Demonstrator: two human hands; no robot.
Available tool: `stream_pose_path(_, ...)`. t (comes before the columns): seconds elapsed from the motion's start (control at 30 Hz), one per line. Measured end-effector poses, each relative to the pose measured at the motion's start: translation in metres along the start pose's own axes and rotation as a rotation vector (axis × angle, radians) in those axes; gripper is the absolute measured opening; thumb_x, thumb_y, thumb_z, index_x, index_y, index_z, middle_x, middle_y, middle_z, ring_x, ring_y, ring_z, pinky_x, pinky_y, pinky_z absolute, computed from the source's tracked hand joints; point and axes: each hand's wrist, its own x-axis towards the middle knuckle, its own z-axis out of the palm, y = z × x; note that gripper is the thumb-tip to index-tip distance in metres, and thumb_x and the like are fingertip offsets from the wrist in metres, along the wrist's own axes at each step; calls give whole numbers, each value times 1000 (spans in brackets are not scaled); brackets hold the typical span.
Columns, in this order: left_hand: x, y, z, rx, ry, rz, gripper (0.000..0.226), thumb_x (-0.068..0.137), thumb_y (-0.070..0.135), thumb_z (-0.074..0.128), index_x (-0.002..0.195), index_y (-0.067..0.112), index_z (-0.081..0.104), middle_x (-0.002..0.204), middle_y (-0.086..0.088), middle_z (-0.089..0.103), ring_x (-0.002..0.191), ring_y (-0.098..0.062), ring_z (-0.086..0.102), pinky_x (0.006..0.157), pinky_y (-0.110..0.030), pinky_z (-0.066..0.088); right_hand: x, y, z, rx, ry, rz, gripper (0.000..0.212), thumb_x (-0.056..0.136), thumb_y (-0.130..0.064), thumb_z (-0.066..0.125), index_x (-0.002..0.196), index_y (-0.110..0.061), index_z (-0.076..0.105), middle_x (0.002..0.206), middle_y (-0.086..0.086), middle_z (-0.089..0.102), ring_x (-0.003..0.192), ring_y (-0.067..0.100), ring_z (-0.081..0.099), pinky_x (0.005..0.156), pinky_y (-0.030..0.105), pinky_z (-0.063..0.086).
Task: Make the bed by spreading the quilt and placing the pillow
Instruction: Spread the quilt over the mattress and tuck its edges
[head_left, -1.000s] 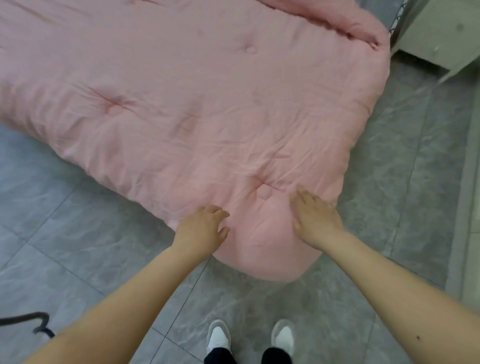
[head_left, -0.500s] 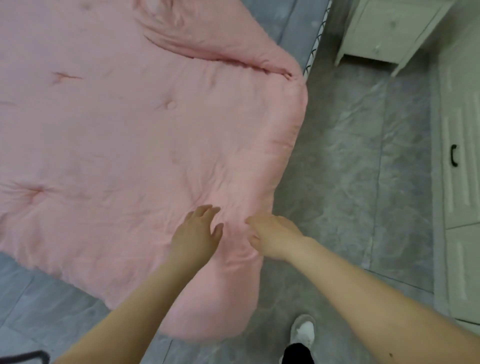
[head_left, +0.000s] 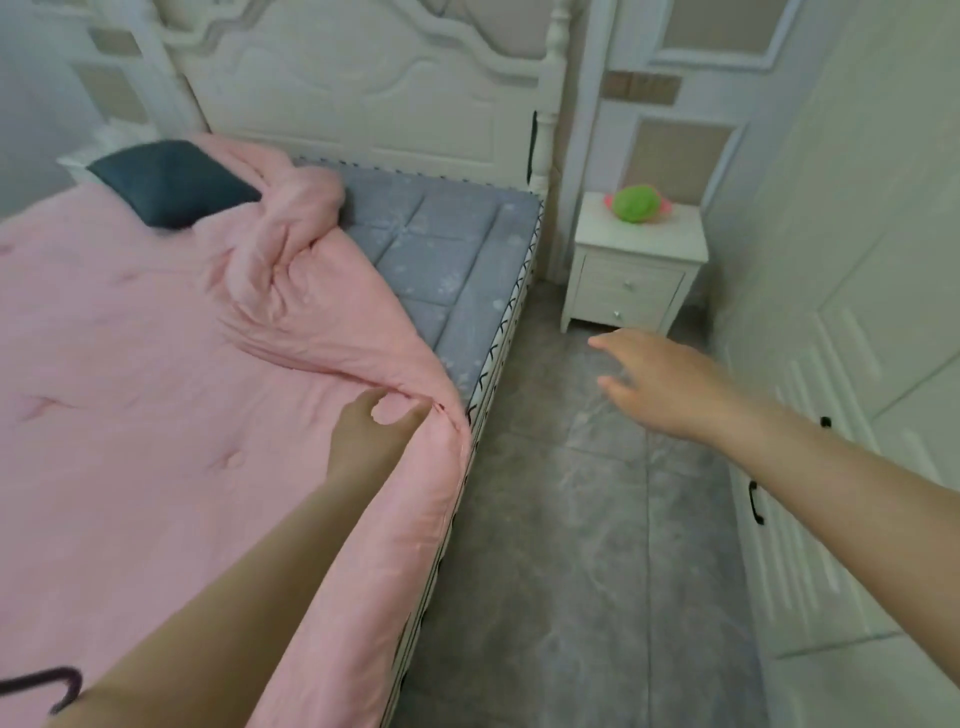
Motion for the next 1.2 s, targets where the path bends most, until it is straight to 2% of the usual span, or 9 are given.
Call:
stream_pose_path(0.2, 71, 55, -8, -95, 99, 13, 66, 78, 44, 70, 133, 16, 48, 134, -6, 51, 120, -22, 49, 97, -33, 38, 94, 8, -85, -117, 53, -99, 50, 94, -32, 44, 142, -24, 34, 146, 0, 38, 132, 24, 39, 105, 40, 36)
stream_pose_path(0.37, 184, 99, -2, -145, 181, 17, 60, 84, 45, 61, 132, 12, 48, 135, -10, 50, 119, -26, 50, 101, -37, 37, 190, 16, -138, -303, 35, -167, 46, 94, -31, 41, 140, -24, 36, 143, 0, 42, 131, 24, 40, 103, 39, 37)
stream_pose_path(0.47, 237, 117, 3, -130, 200, -9, 53, 92, 41, 50, 134, 8, 46, 138, -14, 48, 126, -29, 45, 105, -37, 32, 241, 29, -166, -322, 86, -179, 45, 95, -32, 40, 139, -25, 38, 144, -2, 41, 132, 25, 40, 103, 38, 35)
stream_pose_path(0.7, 369, 185, -4, -69, 270, -82, 53, 94, 37, 47, 134, 2, 44, 138, -20, 46, 125, -36, 43, 107, -42, 32, 372, 79, -221, -250, 120, -173, 43, 94, -32, 40, 136, -23, 41, 140, 1, 44, 126, 26, 45, 101, 43, 40)
stream_pose_path(0.87, 444, 207, 6, -25, 377, -68, 45, 94, 33, 45, 126, 2, 49, 127, -22, 53, 115, -37, 50, 97, -41, 36, 477, 100, -224, -240, 131, -261, 43, 95, -34, 40, 137, -26, 40, 142, -2, 43, 129, 22, 44, 101, 37, 39)
stream_pose_path(1.1, 538, 201, 24, -105, 649, -279, 45, 95, 25, 46, 132, 0, 46, 133, -23, 50, 123, -38, 45, 101, -40, 33, 665, 121, -195, -261, -14, -482, 44, 96, -35, 39, 140, -27, 38, 147, -6, 36, 133, 17, 38, 104, 31, 33)
stream_pose_path(1.2, 556, 185, 30, -144, 685, -380, 45, 94, 28, 48, 132, 3, 46, 132, -20, 52, 122, -36, 46, 101, -40, 34, 732, 108, -179, -274, -65, -540, 45, 96, -32, 42, 140, -23, 37, 146, -1, 38, 132, 20, 40, 106, 33, 34)
